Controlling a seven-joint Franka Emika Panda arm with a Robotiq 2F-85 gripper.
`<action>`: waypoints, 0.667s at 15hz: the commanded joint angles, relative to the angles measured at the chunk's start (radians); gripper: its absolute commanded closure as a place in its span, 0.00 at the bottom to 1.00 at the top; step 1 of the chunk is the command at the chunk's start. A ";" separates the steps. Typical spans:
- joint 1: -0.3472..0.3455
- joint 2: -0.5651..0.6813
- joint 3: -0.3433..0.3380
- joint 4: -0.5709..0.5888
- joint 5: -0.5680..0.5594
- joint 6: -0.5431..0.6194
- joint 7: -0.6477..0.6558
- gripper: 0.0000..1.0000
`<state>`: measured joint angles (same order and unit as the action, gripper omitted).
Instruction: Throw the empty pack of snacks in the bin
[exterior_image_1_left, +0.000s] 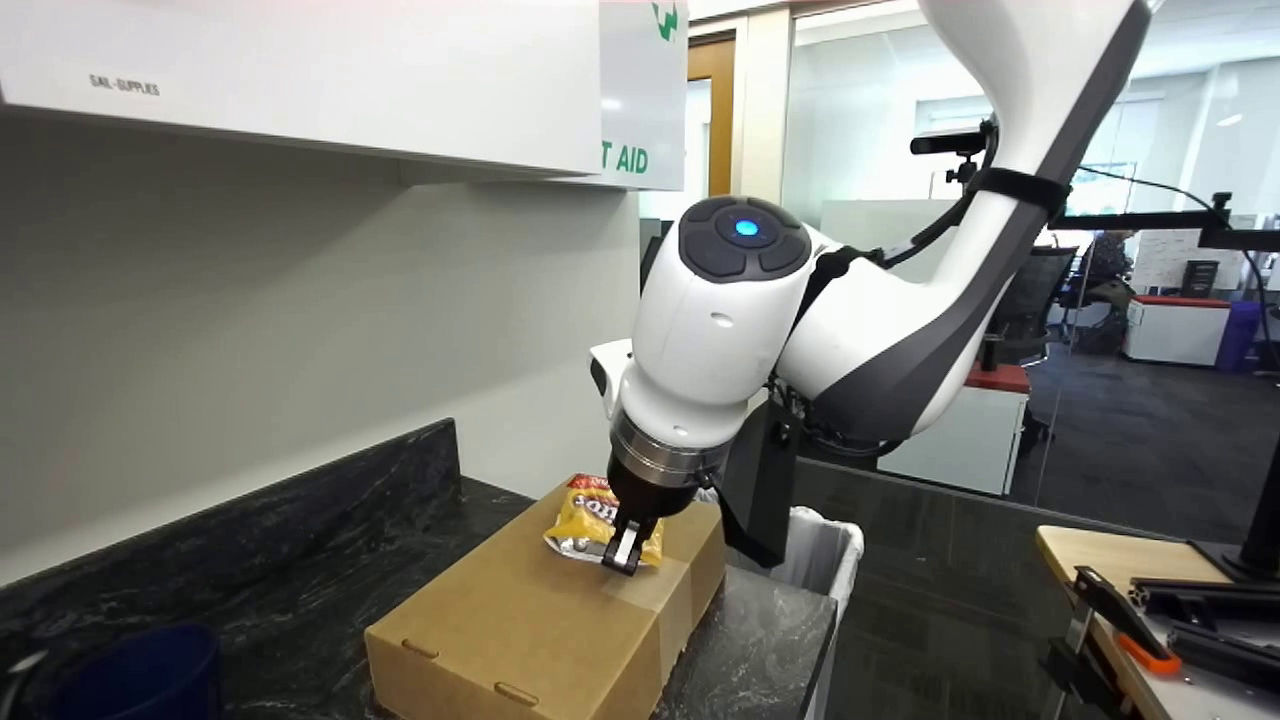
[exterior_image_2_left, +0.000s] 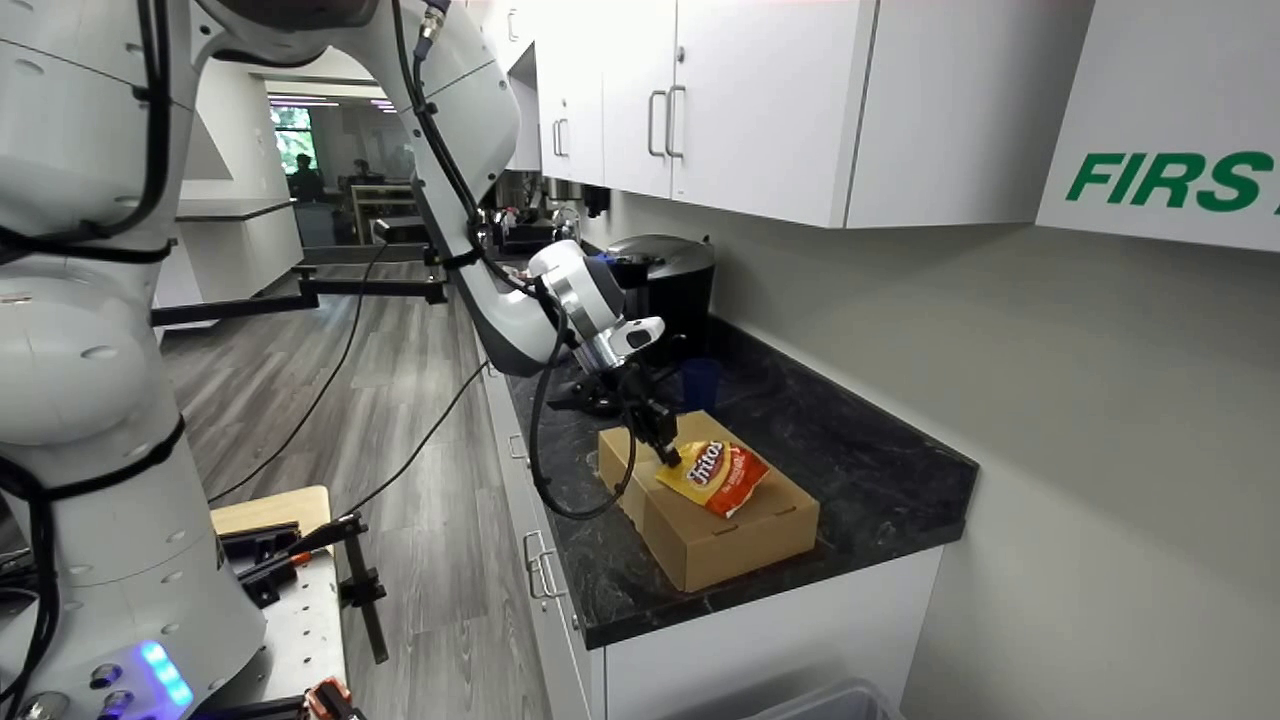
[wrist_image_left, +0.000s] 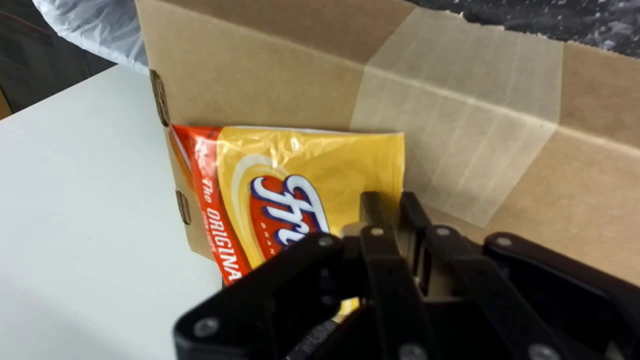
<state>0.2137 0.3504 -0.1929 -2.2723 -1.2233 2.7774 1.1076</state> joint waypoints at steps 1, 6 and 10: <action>0.016 -0.026 -0.012 -0.008 -0.047 -0.009 0.044 1.00; 0.021 -0.040 -0.010 -0.012 -0.051 -0.020 0.044 0.95; 0.039 -0.132 0.028 -0.060 0.038 -0.062 0.013 0.97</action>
<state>0.2259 0.3256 -0.1847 -2.2713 -1.2211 2.7664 1.1084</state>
